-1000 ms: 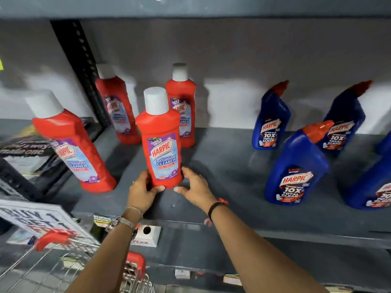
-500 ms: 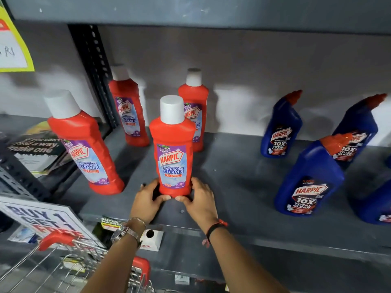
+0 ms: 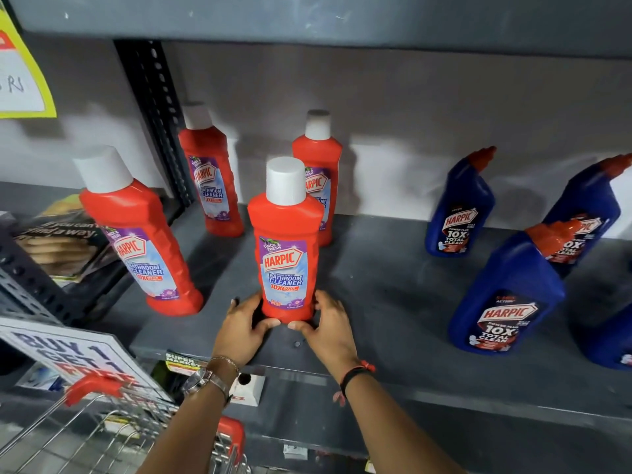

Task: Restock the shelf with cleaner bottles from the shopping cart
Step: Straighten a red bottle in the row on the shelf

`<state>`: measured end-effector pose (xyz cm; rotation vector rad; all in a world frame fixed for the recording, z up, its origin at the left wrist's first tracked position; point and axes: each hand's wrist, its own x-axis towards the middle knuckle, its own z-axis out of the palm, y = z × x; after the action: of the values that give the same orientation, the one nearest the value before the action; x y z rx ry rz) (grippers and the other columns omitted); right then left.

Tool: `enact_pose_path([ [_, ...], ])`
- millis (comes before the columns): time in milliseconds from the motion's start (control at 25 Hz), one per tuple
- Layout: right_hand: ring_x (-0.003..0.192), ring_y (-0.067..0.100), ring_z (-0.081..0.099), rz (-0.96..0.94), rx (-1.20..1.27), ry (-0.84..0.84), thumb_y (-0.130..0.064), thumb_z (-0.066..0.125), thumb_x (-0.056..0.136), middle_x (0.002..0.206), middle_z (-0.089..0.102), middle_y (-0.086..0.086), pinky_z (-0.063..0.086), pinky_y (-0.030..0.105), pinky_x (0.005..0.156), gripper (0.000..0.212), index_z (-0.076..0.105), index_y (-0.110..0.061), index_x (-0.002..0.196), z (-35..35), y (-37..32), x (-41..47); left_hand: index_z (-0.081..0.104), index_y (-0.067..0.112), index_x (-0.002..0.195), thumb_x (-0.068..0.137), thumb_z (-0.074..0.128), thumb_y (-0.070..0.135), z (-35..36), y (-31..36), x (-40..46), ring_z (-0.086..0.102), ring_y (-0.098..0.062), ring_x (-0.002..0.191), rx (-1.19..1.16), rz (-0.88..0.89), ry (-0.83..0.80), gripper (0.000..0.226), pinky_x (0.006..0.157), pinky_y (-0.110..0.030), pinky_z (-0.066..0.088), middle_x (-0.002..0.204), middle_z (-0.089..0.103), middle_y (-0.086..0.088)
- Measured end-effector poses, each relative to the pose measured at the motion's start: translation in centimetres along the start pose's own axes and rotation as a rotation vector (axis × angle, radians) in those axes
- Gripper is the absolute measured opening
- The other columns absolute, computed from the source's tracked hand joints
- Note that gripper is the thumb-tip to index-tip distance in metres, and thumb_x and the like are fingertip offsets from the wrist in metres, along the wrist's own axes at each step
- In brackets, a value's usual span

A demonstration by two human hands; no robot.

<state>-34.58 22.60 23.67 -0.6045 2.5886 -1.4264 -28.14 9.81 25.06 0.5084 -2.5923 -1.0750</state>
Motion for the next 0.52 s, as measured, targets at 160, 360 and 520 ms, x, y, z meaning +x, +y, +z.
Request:
enact_pose_path([
  [160, 0.109, 0.026, 0.052, 0.007, -0.005, -0.007, -0.018, 0.077, 0.068, 0.116, 0.061, 0.013, 0.048, 0.04, 0.096, 0.052, 0.05, -0.011, 0.113, 0.07, -0.03, 0.08, 0.047, 0.001, 0.119, 0.074, 0.067, 0.007, 0.07, -0.1, 0.09, 0.052, -0.038, 0.112, 0.01, 0.001, -0.011, 0.05, 0.106, -0.055, 0.032, 0.12, 0.06, -0.022],
  [360, 0.111, 0.027, 0.051, 0.003, -0.026, -0.024, -0.02, 0.077, 0.069, 0.118, 0.06, 0.014, 0.047, 0.042, 0.097, 0.053, 0.049, -0.01, 0.113, 0.06, -0.09, -0.08, 0.046, 0.002, 0.118, 0.074, 0.067, 0.006, 0.05, -0.24, 0.07, 0.05, -0.038, 0.111, -0.006, 0.003, -0.014, 0.05, 0.101, -0.045, 0.035, 0.12, 0.06, -0.021],
  [520, 0.111, 0.027, 0.051, 0.016, -0.015, -0.029, -0.021, 0.078, 0.067, 0.117, 0.06, 0.013, 0.048, 0.042, 0.097, 0.054, 0.049, -0.01, 0.112, 0.04, -0.2, -0.07, 0.045, 0.002, 0.12, 0.075, 0.066, 0.006, 0.12, -0.52, 0.27, 0.05, -0.038, 0.112, -0.003, 0.001, -0.028, 0.049, 0.107, -0.052, 0.032, 0.121, 0.059, -0.022],
])
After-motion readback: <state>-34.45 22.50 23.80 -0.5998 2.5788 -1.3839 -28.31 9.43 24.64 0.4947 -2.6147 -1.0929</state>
